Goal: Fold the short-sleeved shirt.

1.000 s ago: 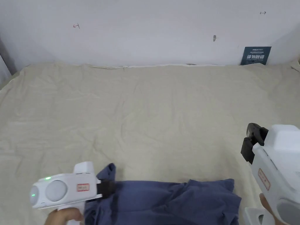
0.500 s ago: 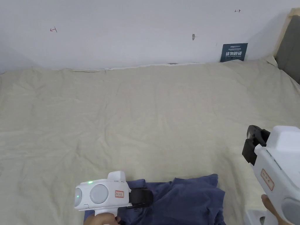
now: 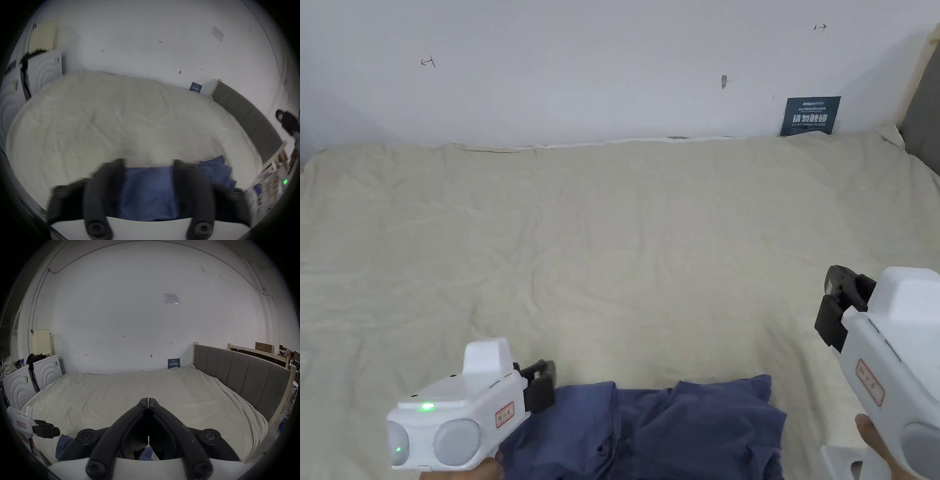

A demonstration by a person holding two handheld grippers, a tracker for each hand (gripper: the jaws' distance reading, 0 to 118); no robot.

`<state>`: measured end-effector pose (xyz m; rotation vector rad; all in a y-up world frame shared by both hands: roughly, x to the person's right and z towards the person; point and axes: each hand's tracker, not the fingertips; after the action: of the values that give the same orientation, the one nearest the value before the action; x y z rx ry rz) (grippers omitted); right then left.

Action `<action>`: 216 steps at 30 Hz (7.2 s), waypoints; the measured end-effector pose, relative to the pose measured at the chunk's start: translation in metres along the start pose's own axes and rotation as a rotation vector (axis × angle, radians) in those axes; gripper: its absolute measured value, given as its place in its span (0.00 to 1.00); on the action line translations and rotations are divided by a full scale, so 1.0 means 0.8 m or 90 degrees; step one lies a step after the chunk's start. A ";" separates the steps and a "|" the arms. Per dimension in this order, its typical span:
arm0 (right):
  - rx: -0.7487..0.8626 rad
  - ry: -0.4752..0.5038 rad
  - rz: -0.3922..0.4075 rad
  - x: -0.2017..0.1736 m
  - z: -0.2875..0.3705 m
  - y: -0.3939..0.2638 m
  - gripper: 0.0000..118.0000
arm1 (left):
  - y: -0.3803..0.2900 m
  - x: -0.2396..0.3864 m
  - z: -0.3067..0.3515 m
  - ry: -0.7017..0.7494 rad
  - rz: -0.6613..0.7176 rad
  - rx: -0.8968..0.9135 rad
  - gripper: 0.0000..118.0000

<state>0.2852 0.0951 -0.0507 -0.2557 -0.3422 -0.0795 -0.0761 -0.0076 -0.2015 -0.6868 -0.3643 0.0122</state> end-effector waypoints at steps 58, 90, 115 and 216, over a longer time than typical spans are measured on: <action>-0.037 0.002 -0.006 -0.005 -0.009 0.000 0.01 | -0.079 -0.163 -0.080 -0.201 0.285 -0.220 0.86; -0.027 0.031 -0.026 0.001 -0.015 0.005 0.01 | 0.024 -0.095 0.038 -0.121 0.083 -0.133 0.05; -0.021 -0.047 -0.042 0.062 0.017 0.001 0.01 | -0.026 0.221 -0.094 -0.253 -0.080 -0.262 0.99; -0.015 0.045 0.052 -0.093 -0.031 -0.061 0.01 | 0.111 -0.010 0.104 0.105 -0.103 0.358 0.00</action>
<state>0.2175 0.0441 -0.0875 -0.2894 -0.2599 -0.0118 -0.1015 0.1118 -0.2003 -0.1001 -0.2396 -0.0921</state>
